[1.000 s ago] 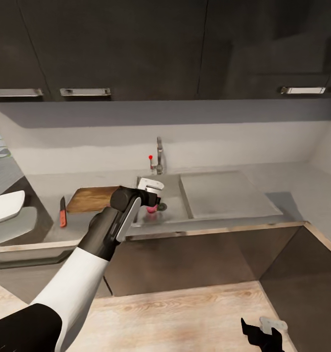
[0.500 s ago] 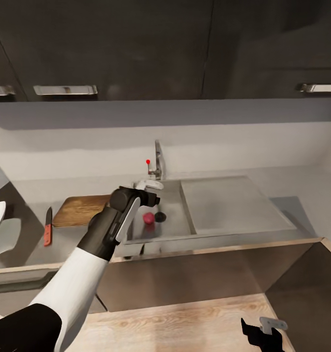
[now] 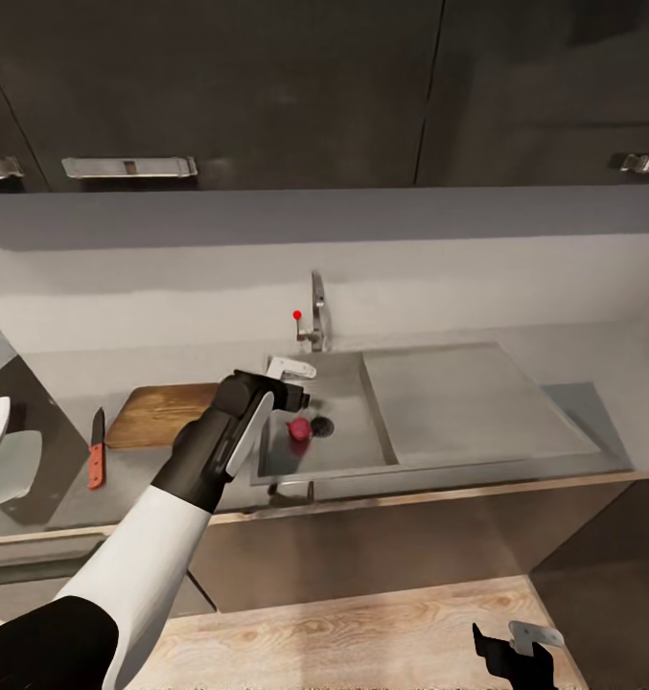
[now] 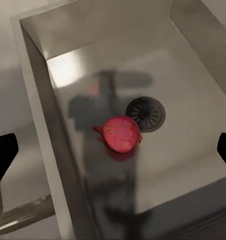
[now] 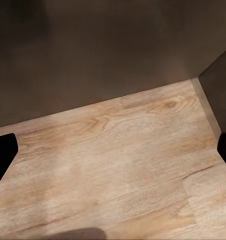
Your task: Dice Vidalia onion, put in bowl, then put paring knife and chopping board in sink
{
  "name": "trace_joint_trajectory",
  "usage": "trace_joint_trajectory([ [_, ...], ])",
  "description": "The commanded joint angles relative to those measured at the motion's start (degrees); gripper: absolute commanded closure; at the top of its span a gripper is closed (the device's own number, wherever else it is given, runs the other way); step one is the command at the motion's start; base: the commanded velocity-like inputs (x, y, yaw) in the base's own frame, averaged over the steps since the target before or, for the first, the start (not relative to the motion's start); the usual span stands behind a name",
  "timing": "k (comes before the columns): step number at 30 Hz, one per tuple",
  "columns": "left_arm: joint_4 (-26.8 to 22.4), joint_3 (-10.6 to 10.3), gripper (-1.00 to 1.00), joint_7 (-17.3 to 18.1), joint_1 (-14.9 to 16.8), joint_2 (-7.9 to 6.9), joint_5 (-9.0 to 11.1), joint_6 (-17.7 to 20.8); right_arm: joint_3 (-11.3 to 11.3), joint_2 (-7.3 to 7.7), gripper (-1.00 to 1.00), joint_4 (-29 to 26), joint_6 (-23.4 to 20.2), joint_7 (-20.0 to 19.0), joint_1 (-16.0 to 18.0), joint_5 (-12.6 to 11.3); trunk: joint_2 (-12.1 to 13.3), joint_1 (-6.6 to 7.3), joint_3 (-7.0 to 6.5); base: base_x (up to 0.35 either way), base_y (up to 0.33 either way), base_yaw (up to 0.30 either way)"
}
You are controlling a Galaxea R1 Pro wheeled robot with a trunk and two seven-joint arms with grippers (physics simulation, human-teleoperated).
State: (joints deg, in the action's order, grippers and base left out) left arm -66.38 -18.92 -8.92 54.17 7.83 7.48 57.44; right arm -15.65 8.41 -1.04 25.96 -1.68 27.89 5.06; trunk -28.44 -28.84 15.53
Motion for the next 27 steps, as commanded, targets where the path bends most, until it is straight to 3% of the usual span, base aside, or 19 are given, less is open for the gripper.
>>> trace_joint_trajectory([
  [1,0.5,-0.1,-1.0,-0.6,0.1,-0.01,0.6,0.2,-0.5,0.02,-1.0,0.1,0.2,-0.2,0.1,0.5,-0.1,-0.02,0.18,0.002,0.004,0.0],
  [10,4.3,-0.1,-1.0,-0.4,0.0,-0.01,0.6,0.0,-0.5,0.02,-1.0,0.1,0.2,-0.2,0.0,0.5,-0.1,-0.02,0.91,0.001,0.001,0.0],
  [27,6.1,-0.2,-1.0,-0.4,0.0,0.05,0.7,-1.6,-0.5,0.02,-1.0,0.1,0.2,-0.2,0.0,0.5,-0.1,-0.02,2.39,0.0,0.0,0.0],
])
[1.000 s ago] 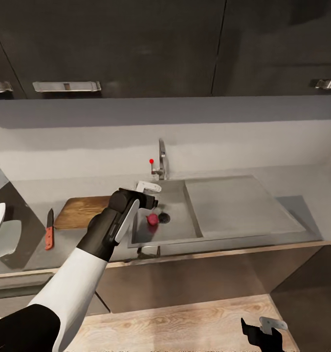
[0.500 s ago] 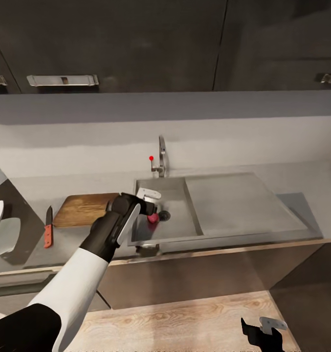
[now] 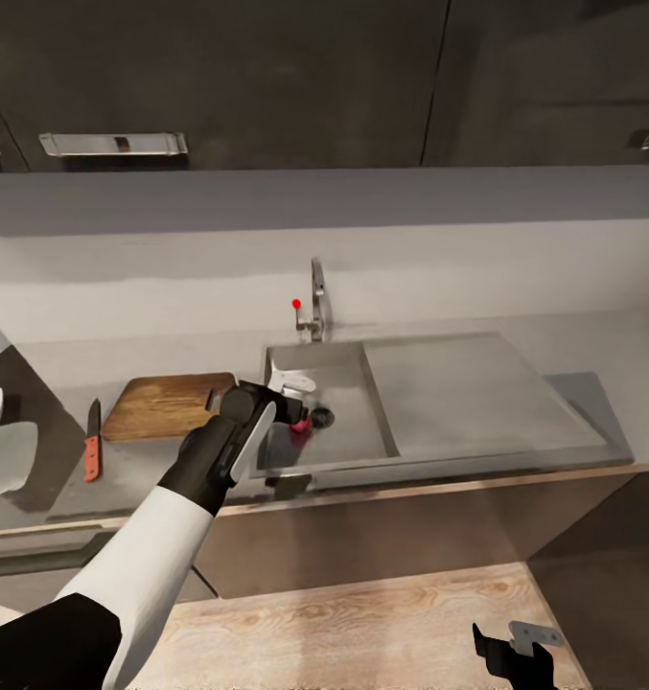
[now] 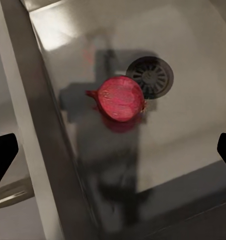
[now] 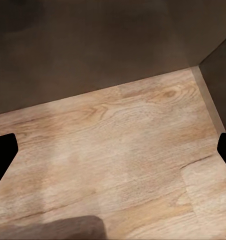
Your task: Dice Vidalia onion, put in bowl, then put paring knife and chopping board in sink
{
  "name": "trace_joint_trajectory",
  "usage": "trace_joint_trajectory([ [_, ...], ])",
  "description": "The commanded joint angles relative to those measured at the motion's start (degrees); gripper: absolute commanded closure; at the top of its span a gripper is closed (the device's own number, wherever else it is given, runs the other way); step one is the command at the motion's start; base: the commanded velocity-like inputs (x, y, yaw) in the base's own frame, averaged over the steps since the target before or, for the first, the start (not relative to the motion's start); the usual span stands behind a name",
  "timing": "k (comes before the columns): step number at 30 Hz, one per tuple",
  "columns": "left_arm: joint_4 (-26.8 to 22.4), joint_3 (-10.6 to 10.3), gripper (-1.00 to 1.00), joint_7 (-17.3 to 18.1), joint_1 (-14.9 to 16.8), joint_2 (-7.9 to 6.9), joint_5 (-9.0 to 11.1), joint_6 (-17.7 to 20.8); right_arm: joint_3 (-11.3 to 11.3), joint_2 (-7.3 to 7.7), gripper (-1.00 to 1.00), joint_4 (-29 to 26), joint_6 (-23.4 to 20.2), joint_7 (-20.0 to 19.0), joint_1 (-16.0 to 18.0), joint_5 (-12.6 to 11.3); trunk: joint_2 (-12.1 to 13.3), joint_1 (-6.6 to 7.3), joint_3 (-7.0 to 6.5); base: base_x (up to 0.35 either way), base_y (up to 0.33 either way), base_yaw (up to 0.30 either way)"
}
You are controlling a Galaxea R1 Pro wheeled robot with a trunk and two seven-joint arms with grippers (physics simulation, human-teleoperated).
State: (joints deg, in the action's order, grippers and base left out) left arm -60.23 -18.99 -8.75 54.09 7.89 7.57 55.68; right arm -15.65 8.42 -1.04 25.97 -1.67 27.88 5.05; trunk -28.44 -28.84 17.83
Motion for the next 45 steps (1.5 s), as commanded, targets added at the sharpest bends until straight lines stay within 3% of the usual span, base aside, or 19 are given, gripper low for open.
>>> trace_joint_trajectory([
  [1,-0.1,-0.1,-1.0,-0.6,0.1,0.0,0.6,0.2,-0.5,0.02,-1.0,0.1,0.2,-0.2,0.0,0.5,-0.1,-0.02,0.18,0.0,0.0,0.0],
  [12,-1.7,-0.2,-1.0,-0.7,0.1,0.11,0.2,0.1,-0.5,0.02,-1.0,0.1,0.2,-0.2,0.1,0.5,-0.1,-0.02,1.08,0.088,-0.091,0.0],
  [26,-1.2,0.2,-1.0,-0.7,0.1,-0.03,0.2,0.1,-0.5,0.02,-1.0,0.1,0.2,-0.2,0.1,0.5,-0.1,-0.02,1.19,0.074,-0.085,0.0],
  [28,-1.1,1.1,-1.0,-0.7,0.1,-0.05,0.2,0.1,-0.5,0.02,-1.0,0.1,0.2,-0.2,0.1,0.5,-0.1,-0.02,1.19,0.002,-0.002,0.0],
  [29,-1.1,2.2,-1.0,-0.7,0.1,-0.06,0.2,0.1,-0.5,0.02,-1.0,0.1,0.2,-0.2,0.1,0.5,-0.1,-0.02,1.19,0.001,-0.001,0.0],
  [30,-1.0,4.9,-1.0,-0.7,0.1,-0.06,0.2,-0.5,-0.5,0.02,-1.0,0.1,0.1,-0.2,0.1,0.5,-0.1,-0.02,1.19,0.0,0.0,0.0],
  [33,-1.0,7.0,-1.0,-0.7,0.1,-0.07,0.2,-1.5,-0.5,0.02,-1.0,0.1,0.1,-0.2,0.1,0.5,-0.1,-0.02,1.19,0.0,0.0,0.0],
  [45,-0.5,8.1,-1.0,-0.7,0.1,-0.04,0.3,-2.1,-0.5,0.02,-1.0,0.1,0.1,-0.2,0.1,0.5,-0.1,-0.02,1.19,0.0,0.0,0.0],
])
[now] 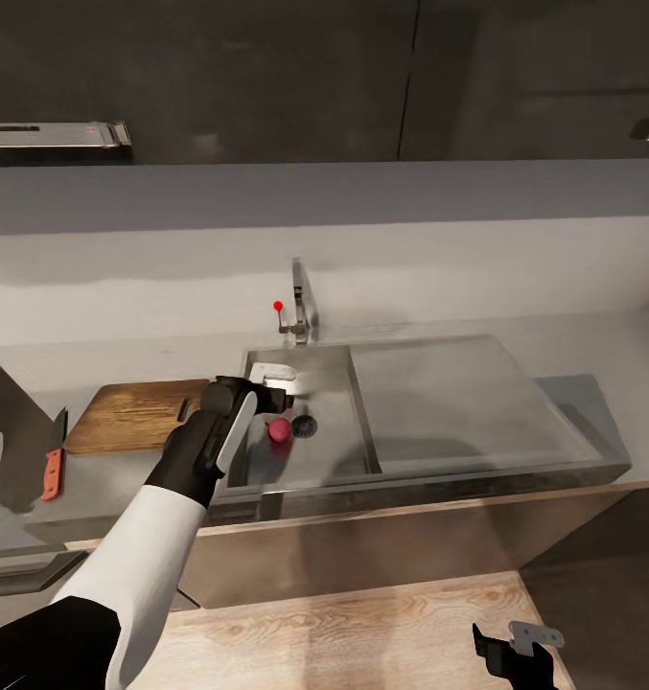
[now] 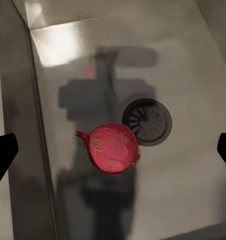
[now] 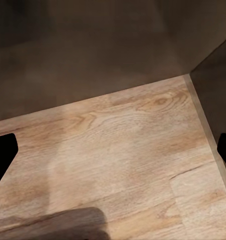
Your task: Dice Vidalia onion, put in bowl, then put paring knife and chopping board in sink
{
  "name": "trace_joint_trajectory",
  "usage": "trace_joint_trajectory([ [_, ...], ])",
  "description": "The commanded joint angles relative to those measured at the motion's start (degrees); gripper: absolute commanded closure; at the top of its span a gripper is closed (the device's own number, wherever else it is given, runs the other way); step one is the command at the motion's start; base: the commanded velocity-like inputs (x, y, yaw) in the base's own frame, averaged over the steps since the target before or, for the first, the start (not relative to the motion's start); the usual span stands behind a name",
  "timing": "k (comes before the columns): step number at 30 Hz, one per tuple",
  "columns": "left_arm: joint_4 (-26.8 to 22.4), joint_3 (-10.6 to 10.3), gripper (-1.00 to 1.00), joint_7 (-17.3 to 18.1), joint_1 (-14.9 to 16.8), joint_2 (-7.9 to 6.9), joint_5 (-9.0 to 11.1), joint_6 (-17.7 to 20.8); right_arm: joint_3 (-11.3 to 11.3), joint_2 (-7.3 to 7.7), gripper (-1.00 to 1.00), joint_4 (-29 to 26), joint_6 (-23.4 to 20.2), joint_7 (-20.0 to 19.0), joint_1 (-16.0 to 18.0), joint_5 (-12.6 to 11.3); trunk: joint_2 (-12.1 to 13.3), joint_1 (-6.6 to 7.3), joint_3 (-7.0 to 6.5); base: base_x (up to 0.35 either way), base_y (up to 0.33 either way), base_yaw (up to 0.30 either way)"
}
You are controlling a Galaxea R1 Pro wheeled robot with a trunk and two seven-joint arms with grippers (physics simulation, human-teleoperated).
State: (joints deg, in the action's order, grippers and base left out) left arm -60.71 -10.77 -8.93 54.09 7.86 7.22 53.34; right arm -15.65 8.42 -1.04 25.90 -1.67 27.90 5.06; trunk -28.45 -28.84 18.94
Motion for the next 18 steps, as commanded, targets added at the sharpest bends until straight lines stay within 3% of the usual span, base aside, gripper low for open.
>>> trace_joint_trajectory([
  [1,0.0,-0.1,-1.0,-0.6,0.1,0.0,0.6,0.2,-0.5,0.02,-1.0,0.1,0.2,-0.2,0.0,0.5,-0.1,-0.02,0.09,0.0,0.0,0.0],
  [18,1.6,0.0,-1.0,-0.6,0.0,-0.04,0.7,0.1,-0.5,0.02,-1.0,0.1,0.2,-0.2,0.0,0.5,-0.1,-0.02,1.13,0.0,0.0,0.0],
])
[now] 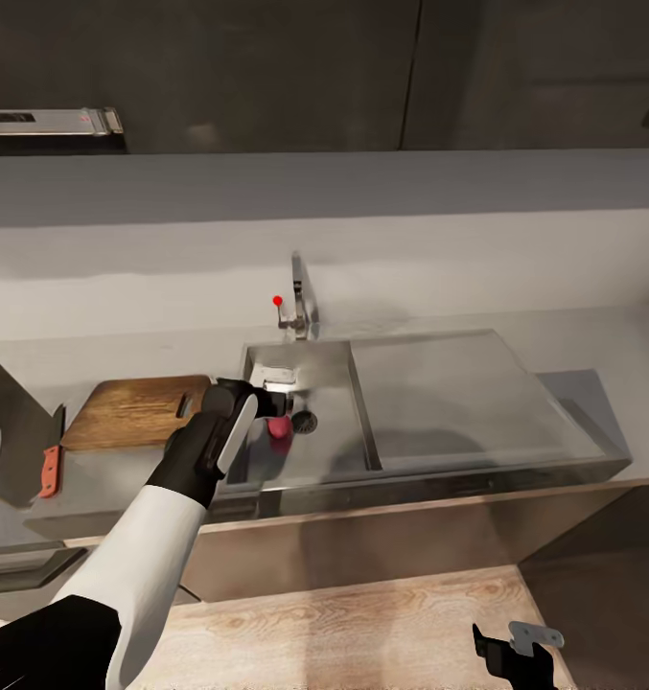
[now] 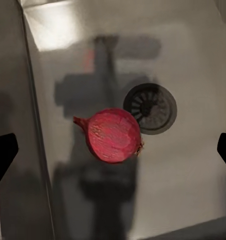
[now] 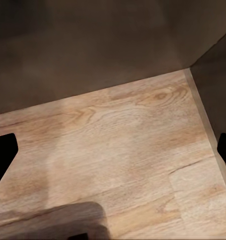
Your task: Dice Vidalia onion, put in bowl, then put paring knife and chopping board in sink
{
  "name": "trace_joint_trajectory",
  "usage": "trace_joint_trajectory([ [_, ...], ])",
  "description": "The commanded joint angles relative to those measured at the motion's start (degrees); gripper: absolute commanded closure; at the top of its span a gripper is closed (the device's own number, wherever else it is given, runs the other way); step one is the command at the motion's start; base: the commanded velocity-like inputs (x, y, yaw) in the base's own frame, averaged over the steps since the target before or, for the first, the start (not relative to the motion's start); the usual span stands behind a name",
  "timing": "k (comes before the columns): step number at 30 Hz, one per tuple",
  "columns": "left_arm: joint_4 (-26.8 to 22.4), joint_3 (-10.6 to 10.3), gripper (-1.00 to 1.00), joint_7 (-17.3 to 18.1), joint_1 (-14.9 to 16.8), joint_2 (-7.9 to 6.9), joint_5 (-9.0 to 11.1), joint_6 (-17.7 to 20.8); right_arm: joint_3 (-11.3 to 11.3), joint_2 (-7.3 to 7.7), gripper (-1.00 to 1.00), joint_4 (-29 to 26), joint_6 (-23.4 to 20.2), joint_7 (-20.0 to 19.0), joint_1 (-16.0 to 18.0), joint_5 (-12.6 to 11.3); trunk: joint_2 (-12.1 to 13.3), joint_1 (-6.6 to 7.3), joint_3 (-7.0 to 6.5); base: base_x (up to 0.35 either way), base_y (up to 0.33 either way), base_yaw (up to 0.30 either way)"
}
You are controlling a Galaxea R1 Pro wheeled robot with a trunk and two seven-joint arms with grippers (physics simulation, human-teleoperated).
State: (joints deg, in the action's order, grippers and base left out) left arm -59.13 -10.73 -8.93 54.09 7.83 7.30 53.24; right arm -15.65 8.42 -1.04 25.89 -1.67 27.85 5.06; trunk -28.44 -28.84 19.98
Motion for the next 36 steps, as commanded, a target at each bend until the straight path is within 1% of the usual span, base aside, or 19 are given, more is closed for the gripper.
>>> trace_joint_trajectory([
  [1,0.1,-0.1,-1.0,-0.6,0.0,-0.01,0.6,0.2,-0.5,0.02,-1.0,0.1,0.2,-0.2,0.1,0.5,-0.1,-0.02,0.18,0.0,0.0,0.0],
  [10,0.3,-0.1,-1.0,-0.5,0.1,-0.01,0.6,0.2,-0.5,0.01,-1.0,0.1,0.2,-0.2,0.1,0.5,-0.1,-0.02,1.0,0.041,0.0,0.0],
  [17,0.3,0.0,-1.0,-0.5,0.1,-0.01,0.6,0.2,-0.5,0.02,-1.0,0.1,0.2,-0.2,0.1,0.5,-0.1,-0.02,1.62,0.238,0.0,0.0],
  [25,0.8,0.0,-1.0,-0.6,0.1,-0.07,0.6,0.2,-0.5,-0.06,-1.0,0.2,-0.4,-0.1,0.0,0.5,-0.1,-0.02,1.75,0.096,0.0,0.0],
  [27,0.9,0.1,-1.0,-0.6,0.1,-0.13,0.6,0.2,-0.5,-0.09,-1.0,0.2,-1.8,0.3,-1.2,0.5,-0.1,-0.02,1.76,0.013,0.0,0.0],
  [28,1.0,0.1,-1.0,-0.6,0.1,-0.15,0.6,0.2,-0.5,-0.23,-1.0,0.2,-2.7,0.5,-2.3,0.5,-0.1,-0.02,1.76,0.005,0.0,0.0],
  [29,0.9,0.1,-1.0,-0.6,0.0,-0.17,0.6,0.2,-0.5,-0.85,-1.0,0.2,-3.2,0.6,-4.2,0.5,-0.1,-0.02,1.76,0.002,0.0,0.0],
  [31,0.9,0.1,-1.0,-0.6,0.0,-0.18,0.6,0.2,-0.5,-1.14,-1.0,0.2,-3.3,0.6,-5.3,0.6,-0.1,-0.02,1.76,0.001,0.0,0.0],
  [32,0.9,0.1,-1.0,-0.6,0.0,-0.18,0.6,0.2,-0.5,-1.34,-1.0,0.2,-3.3,0.7,-6.4,0.6,-0.1,-0.02,1.76,0.0,0.0,0.0],
  [33,0.9,0.1,-1.0,-0.6,0.0,-0.18,0.6,0.2,-0.5,-1.53,-1.0,0.2,-3.4,0.7,-7.9,0.6,-0.1,-0.02,1.76,0.0,0.0,0.0],
  [34,1.0,0.1,-1.0,-0.6,0.0,-0.18,0.6,0.2,-0.5,-1.71,-1.0,0.2,-3.5,0.7,-10.6,0.6,-0.1,-0.02,1.76,0.0,0.0,0.0],
  [36,1.0,0.1,-1.0,-0.6,0.0,-0.18,0.6,0.2,-0.5,-1.79,-1.0,0.2,-3.5,0.6,-12.1,0.6,-0.1,-0.02,1.76,0.0,0.0,0.0],
])
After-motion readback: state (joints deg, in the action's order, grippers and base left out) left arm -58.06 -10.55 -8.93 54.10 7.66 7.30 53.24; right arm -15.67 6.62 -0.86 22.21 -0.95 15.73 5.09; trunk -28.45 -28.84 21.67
